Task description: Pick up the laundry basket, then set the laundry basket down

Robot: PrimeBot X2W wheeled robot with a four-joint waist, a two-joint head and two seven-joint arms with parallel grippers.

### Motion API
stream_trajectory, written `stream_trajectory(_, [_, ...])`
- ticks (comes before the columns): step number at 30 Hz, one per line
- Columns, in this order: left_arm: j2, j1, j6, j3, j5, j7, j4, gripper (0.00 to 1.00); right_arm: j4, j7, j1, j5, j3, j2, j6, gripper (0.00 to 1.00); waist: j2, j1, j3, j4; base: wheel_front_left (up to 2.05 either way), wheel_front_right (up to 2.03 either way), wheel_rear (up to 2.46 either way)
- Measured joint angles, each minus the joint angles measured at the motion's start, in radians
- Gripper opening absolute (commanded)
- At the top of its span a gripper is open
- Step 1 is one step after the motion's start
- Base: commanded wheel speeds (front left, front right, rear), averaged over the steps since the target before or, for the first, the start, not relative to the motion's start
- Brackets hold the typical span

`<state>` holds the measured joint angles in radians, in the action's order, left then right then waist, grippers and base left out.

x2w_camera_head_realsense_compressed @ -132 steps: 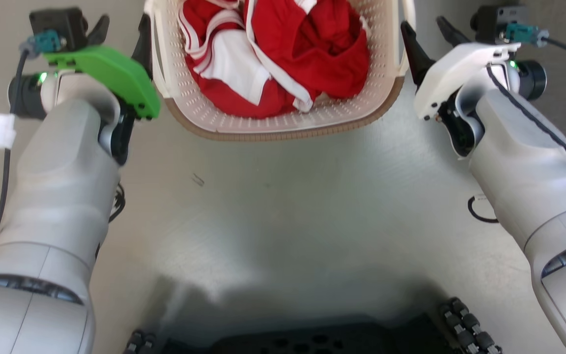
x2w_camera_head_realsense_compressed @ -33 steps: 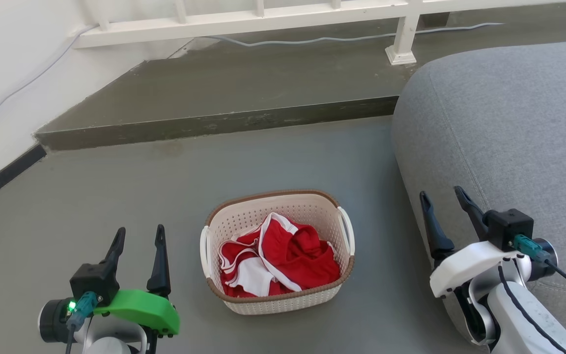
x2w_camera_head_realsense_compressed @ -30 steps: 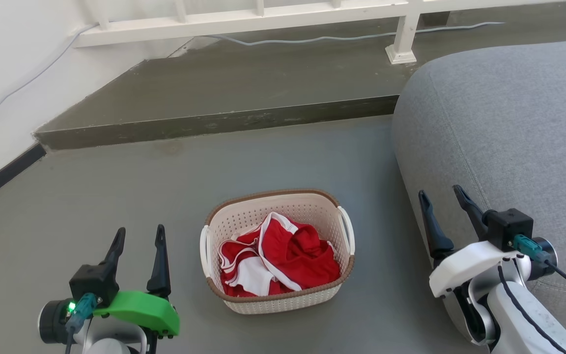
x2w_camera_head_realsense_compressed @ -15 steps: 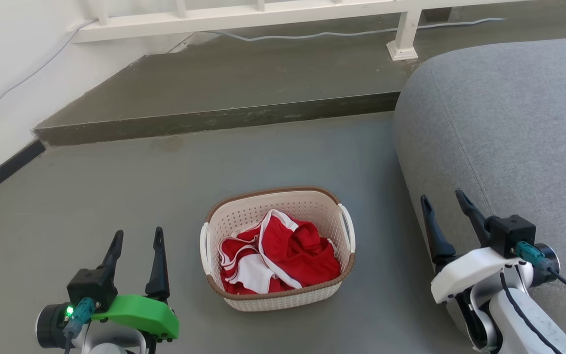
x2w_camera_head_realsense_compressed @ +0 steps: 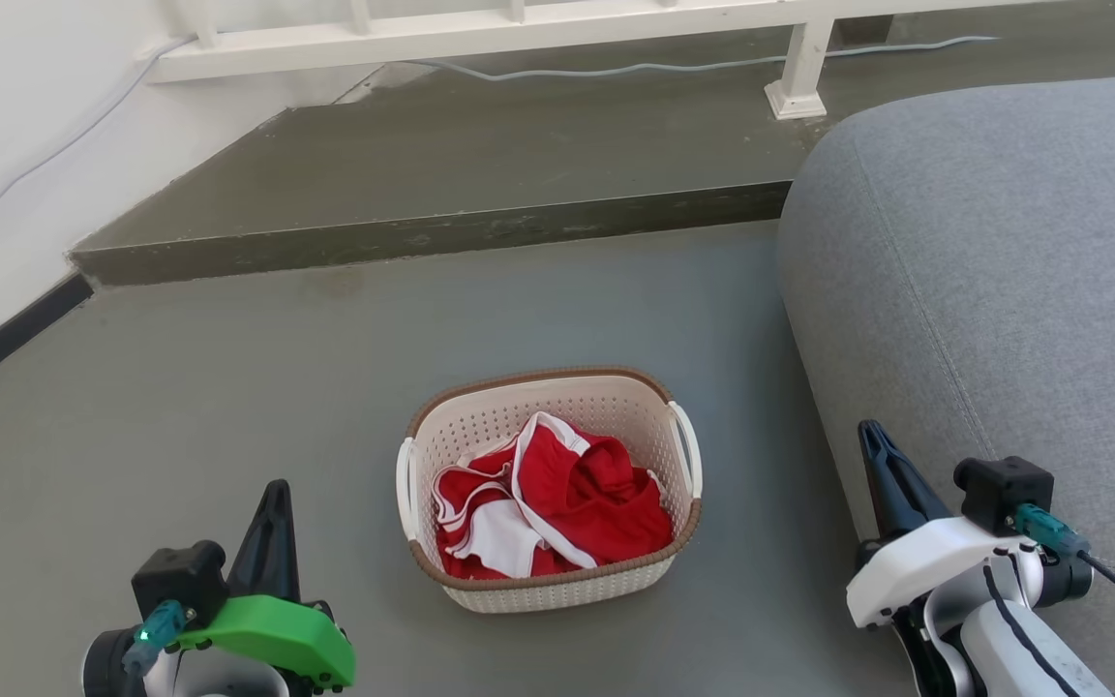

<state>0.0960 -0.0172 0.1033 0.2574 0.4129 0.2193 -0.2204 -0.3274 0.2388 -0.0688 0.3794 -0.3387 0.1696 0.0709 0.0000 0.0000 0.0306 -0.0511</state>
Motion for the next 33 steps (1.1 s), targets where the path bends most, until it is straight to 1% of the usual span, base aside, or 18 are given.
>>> stream_trajectory(6, [-0.010, 0.000, -0.020, -0.021, 0.082, -0.022, -0.001, 0.00, 0.003, -0.021, 0.000, 0.083, 0.023, -0.010, -0.011, 0.00, 0.0000, 0.0000, -0.002, 0.004, 0.00, 0.00, 0.00])
stream_trajectory(11, [-0.011, 0.000, -0.032, -0.033, 0.164, -0.039, -0.001, 0.00, 0.008, -0.039, 0.000, 0.176, 0.047, -0.013, -0.021, 0.00, 0.0000, 0.0000, -0.003, 0.006, 0.00, 0.00, 0.00])
stream_trajectory(33, [-0.018, -0.001, -0.081, -0.108, 0.429, -0.115, -0.014, 0.00, 0.020, -0.119, 0.000, 0.443, 0.153, -0.043, -0.062, 0.00, 0.0000, 0.0001, -0.010, 0.018, 0.00, 0.00, 0.00])
